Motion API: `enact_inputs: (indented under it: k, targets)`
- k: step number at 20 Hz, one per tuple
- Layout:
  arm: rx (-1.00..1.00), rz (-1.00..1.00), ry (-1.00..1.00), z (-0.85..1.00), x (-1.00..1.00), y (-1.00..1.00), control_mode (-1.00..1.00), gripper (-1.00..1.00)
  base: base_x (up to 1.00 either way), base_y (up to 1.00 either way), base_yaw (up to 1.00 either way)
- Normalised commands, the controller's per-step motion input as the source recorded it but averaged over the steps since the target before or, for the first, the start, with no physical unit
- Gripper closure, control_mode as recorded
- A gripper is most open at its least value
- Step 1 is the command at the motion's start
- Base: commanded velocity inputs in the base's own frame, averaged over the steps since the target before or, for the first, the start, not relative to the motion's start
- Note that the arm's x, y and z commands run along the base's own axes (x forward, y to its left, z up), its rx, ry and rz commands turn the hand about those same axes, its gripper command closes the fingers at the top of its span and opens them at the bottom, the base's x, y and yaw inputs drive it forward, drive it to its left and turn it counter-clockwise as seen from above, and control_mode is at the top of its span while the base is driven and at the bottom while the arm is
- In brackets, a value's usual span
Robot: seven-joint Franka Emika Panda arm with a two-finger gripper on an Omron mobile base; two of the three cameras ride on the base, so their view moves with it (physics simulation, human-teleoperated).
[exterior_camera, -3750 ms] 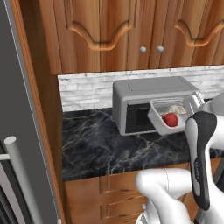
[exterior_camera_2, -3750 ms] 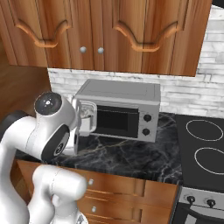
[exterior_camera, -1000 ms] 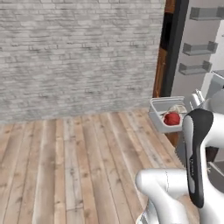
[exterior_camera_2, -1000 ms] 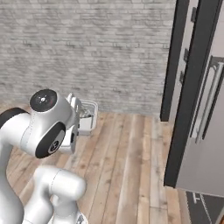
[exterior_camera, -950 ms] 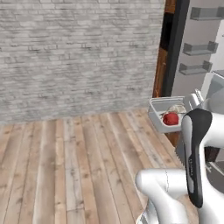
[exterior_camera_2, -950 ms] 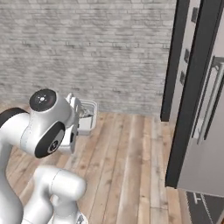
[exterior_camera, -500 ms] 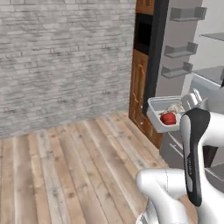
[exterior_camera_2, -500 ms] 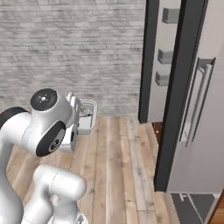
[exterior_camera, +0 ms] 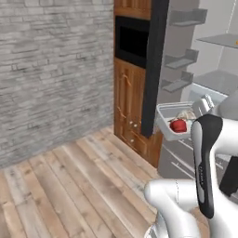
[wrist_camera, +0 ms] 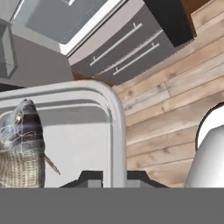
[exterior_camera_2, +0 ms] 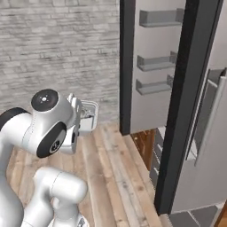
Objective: Place the tupperware on the top shelf of the fridge. Make space for the tupperware among the existing items by rearranging them on the shelves if needed. Close the fridge door when finished.
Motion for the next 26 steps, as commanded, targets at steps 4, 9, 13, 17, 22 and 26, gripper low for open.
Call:
enact_inputs:
  k: [4, 9, 13, 17, 22, 26]
  targets:
    - [0.0, 0.0, 0.0, 0.0, 0.0, 0.0, 1.0, 1.0, 0.41, 0.19, -0.56]
    - [0.0, 0.0, 0.0, 0.0, 0.0, 0.0, 1.0, 1.0, 0.39, 0.35, -0.62]
    - [0.0, 0.0, 0.0, 0.0, 0.0, 0.0, 1.0, 1.0, 0.47, 0.47, -0.59]
    - [0.0, 0.0, 0.0, 0.0, 0.0, 0.0, 1.0, 1.0, 0.52, 0.48, -0.59]
    - [0.0, 0.0, 0.0, 0.0, 0.0, 0.0, 1.0, 1.0, 0.54, 0.46, -0.6]
    - [0.0, 0.0, 0.0, 0.0, 0.0, 0.0, 1.0, 1.0, 0.56, 0.41, -0.57]
